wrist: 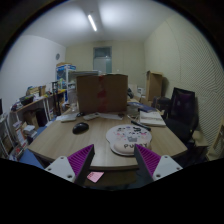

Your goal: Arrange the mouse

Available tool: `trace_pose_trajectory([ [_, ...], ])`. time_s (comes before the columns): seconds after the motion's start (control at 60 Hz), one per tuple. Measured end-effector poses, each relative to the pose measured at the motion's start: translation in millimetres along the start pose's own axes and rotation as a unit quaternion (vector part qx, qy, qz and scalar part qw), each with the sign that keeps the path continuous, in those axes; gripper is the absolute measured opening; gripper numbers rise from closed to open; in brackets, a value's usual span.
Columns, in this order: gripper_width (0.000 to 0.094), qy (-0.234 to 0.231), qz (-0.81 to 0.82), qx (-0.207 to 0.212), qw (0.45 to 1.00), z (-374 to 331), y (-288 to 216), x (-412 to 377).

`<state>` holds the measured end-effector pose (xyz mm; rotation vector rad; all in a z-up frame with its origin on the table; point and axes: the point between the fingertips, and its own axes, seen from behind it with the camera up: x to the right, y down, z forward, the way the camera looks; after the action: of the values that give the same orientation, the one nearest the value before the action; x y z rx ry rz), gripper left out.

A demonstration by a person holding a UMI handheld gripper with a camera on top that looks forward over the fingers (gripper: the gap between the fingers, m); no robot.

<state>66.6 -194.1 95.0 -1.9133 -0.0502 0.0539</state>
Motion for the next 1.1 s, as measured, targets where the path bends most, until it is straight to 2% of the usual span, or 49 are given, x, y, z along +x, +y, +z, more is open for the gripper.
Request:
trace_pose_trajectory([
  [0.2,0.0821,-0.014,-0.007,-0.007,1.000,21.2,3.0,-21.2],
  [0.367,0.0817,-0.044,-0.017,-0.041,0.998,63.7,16.7,-70.3],
  [0.45,0.0819,-0.058,-0.036,-0.050,0.996,91.6,15.2,-93.3],
  [0.7,0.0813,-0.119,-0.008,-0.111,0.987,190.3,7.8,-178.5],
  [0.8,0.0809,-0.120,0.003,-0.132,0.984,226.4,8.1,-194.6],
  [0.9,0.0814,-0.098,0.001,-0.152,0.983,256.8,17.5,-192.0],
  [1.1,0.0818,-0.079,0.008,-0.150,0.986,294.6,7.9,-198.0],
])
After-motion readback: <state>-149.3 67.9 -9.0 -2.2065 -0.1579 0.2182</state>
